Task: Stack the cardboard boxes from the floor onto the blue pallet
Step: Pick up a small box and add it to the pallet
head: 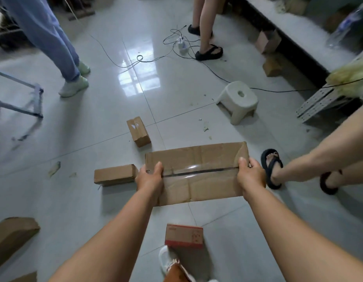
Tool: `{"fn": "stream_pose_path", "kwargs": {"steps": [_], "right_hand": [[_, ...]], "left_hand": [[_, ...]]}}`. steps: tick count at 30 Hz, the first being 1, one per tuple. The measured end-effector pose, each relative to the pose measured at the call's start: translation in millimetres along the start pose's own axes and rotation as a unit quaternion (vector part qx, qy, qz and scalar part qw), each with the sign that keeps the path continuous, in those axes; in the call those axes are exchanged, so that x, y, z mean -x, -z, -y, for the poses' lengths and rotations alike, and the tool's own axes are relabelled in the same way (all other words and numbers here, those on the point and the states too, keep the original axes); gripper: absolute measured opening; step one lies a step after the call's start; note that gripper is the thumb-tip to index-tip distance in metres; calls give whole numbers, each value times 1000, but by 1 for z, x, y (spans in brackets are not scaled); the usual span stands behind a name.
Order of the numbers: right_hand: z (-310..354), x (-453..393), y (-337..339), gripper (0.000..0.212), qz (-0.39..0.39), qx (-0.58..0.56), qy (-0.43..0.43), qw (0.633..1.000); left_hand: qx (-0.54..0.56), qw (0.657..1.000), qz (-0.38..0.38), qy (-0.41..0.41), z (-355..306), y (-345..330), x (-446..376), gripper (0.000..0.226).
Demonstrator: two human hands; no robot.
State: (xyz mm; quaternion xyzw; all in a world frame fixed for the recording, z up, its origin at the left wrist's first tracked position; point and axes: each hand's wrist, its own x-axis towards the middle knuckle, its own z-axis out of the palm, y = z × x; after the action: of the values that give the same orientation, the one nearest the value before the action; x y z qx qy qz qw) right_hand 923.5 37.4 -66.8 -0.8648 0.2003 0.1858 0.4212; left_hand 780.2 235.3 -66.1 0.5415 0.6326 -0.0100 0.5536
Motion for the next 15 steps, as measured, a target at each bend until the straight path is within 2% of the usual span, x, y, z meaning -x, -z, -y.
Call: {"fn": "stream_pose_path", "kwargs": {"steps": [5,15], "right_hand": [[-12,23,52,48,-31,-37,-14,999],[-54,68,144,42,-103,-80,-50,990]], "left_hand": [[-17,998,29,-45,-14,-5,58,55],[-53,990,79,-108,-10,-30,141,43]]}}
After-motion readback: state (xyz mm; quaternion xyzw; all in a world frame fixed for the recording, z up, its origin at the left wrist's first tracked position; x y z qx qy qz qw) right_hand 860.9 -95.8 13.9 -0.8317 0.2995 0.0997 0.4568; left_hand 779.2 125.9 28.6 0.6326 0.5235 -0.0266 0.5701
